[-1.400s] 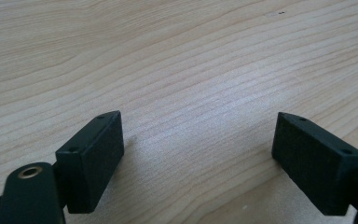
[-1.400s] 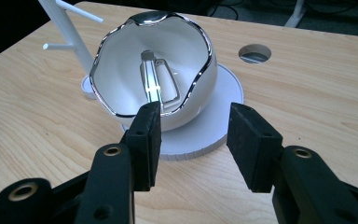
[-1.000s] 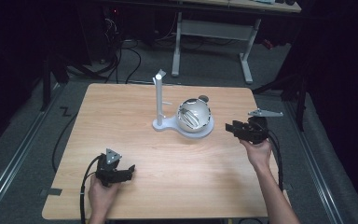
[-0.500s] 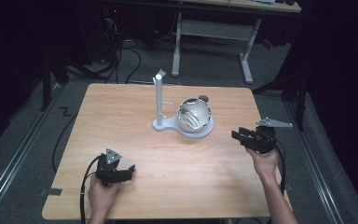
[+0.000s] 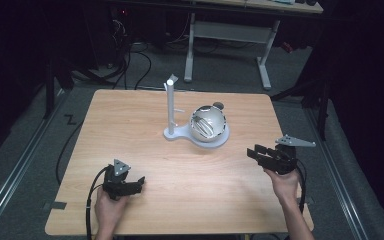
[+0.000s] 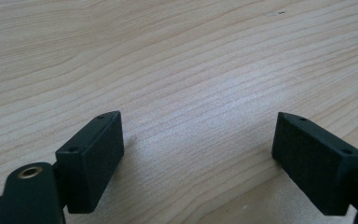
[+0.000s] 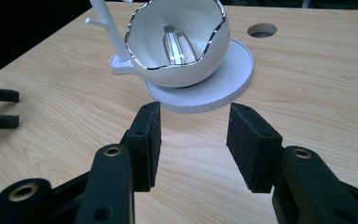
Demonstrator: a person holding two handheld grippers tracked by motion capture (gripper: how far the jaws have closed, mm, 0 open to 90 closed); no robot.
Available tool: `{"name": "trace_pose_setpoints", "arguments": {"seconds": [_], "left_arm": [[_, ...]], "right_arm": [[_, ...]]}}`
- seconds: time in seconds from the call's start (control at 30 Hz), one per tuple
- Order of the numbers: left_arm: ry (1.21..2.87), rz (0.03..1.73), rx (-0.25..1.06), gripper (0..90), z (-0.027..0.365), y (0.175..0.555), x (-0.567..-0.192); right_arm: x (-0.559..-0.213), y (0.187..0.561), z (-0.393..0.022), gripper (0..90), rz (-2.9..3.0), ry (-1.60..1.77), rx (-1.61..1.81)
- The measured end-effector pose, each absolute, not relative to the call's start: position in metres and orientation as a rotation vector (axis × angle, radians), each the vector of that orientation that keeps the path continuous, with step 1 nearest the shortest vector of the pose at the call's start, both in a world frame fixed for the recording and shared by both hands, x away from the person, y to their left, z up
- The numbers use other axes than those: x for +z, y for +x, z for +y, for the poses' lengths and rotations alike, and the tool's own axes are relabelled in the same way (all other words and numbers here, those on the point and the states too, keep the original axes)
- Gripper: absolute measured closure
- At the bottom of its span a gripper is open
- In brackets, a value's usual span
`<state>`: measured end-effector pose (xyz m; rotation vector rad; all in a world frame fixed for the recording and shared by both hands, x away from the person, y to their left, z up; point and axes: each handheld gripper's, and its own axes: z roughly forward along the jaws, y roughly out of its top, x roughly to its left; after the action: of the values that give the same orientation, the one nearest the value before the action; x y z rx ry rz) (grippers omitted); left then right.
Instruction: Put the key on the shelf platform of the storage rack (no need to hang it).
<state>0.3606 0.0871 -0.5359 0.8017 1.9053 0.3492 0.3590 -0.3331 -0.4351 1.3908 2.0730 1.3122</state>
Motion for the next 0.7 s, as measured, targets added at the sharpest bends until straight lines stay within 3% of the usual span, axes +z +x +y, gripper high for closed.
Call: {"name": "trace_pose_setpoints", "arguments": {"seconds": [0.7], "left_arm": [[0.801, 1.906, 0.349, 16.9, 0.087, 0.361, -0.536]], "right_arm": [[-0.467, 0.349, -0.317, 55.5, 2.105, 1.409, 1.312]]}}
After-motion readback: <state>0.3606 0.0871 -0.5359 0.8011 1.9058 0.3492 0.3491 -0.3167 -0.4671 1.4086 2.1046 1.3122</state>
